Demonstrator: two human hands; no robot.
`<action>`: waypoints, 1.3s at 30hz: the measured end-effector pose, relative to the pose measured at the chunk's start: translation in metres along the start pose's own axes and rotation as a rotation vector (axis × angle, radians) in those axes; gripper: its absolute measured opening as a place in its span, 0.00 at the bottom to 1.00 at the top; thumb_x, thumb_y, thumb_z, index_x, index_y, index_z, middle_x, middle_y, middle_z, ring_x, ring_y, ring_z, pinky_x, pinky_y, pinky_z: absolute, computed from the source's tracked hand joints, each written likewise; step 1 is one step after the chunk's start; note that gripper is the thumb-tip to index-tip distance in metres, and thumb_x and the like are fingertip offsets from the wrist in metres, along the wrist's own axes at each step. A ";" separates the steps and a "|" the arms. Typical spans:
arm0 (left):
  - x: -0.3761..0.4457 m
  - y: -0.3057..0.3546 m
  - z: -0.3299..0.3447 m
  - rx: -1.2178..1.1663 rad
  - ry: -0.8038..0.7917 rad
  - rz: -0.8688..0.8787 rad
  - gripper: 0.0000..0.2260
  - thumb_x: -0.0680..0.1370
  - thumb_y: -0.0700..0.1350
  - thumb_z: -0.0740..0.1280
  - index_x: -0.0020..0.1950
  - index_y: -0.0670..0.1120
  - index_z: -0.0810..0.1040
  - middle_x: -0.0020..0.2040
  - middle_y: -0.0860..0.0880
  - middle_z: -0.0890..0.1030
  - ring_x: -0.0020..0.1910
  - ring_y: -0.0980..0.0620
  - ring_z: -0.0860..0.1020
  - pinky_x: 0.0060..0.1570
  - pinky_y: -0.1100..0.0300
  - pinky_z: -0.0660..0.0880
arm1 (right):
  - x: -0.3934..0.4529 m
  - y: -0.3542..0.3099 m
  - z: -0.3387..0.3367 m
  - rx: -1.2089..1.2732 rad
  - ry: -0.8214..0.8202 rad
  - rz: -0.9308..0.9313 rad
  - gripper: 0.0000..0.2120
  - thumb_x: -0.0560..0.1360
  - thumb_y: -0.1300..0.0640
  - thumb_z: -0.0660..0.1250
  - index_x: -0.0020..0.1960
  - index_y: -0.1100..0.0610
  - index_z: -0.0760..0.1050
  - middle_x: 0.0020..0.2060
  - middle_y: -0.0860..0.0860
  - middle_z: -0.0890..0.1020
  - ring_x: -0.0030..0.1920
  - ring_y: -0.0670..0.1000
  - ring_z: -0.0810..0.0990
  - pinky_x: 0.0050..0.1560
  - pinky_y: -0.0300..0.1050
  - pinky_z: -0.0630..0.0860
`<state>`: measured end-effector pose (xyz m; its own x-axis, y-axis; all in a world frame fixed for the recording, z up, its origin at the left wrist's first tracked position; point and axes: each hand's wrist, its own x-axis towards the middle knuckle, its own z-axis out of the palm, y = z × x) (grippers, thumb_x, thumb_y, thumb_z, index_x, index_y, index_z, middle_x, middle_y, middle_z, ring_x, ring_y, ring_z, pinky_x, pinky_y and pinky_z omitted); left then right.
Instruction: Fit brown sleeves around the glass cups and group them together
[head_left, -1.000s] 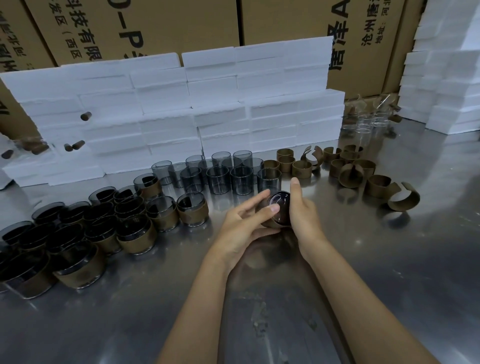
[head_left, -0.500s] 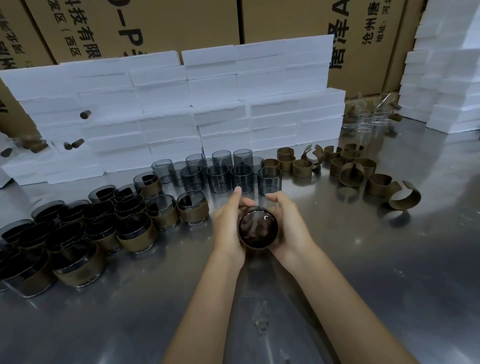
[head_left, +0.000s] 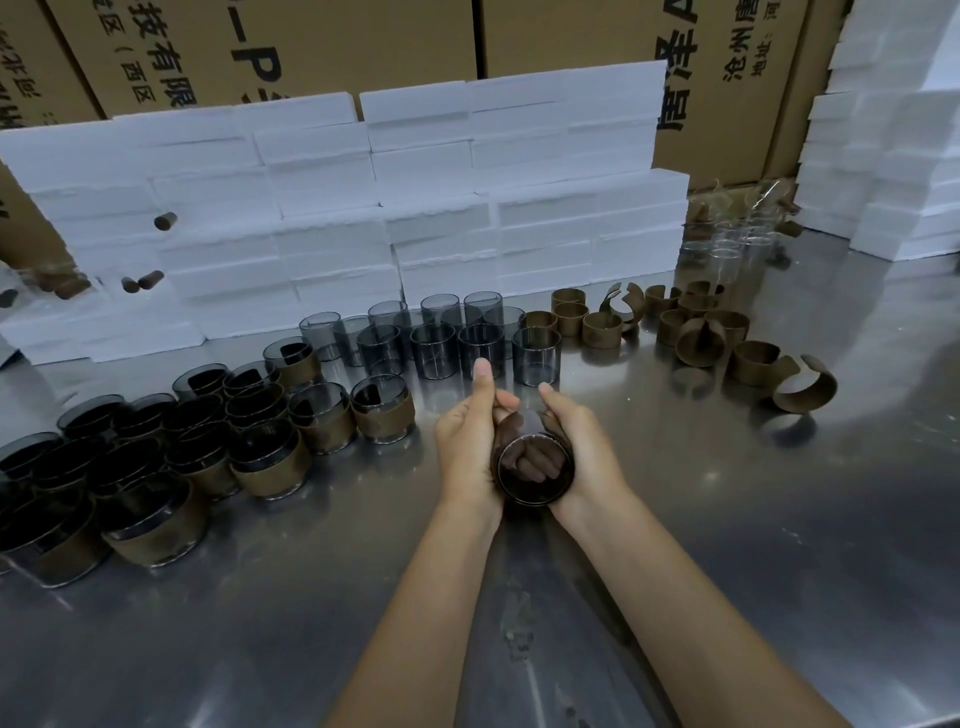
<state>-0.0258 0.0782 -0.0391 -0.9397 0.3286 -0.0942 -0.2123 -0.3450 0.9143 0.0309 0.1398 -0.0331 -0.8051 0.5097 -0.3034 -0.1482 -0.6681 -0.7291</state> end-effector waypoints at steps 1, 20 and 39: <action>0.000 0.000 0.000 0.000 0.002 0.000 0.24 0.79 0.57 0.70 0.25 0.48 0.80 0.25 0.52 0.76 0.27 0.56 0.76 0.34 0.64 0.76 | 0.000 0.000 0.001 -0.001 0.006 -0.002 0.17 0.83 0.53 0.65 0.63 0.66 0.76 0.37 0.58 0.80 0.29 0.51 0.80 0.25 0.40 0.75; -0.005 -0.003 -0.008 0.482 -0.451 -0.055 0.22 0.68 0.63 0.77 0.55 0.51 0.83 0.40 0.52 0.86 0.34 0.53 0.80 0.28 0.60 0.75 | 0.014 -0.018 -0.012 -0.345 0.370 -0.755 0.23 0.84 0.50 0.63 0.33 0.59 0.67 0.26 0.50 0.66 0.28 0.44 0.65 0.31 0.39 0.64; 0.003 0.008 -0.012 0.004 -0.235 -0.105 0.31 0.79 0.68 0.62 0.64 0.43 0.80 0.52 0.41 0.83 0.44 0.45 0.79 0.41 0.52 0.73 | 0.010 -0.005 -0.013 -0.213 -0.174 -0.205 0.17 0.81 0.60 0.61 0.66 0.50 0.78 0.62 0.54 0.83 0.54 0.48 0.83 0.53 0.43 0.76</action>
<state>-0.0331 0.0659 -0.0365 -0.8245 0.5580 -0.0945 -0.3037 -0.2953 0.9059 0.0309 0.1554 -0.0408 -0.8593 0.5098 -0.0412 -0.2090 -0.4236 -0.8814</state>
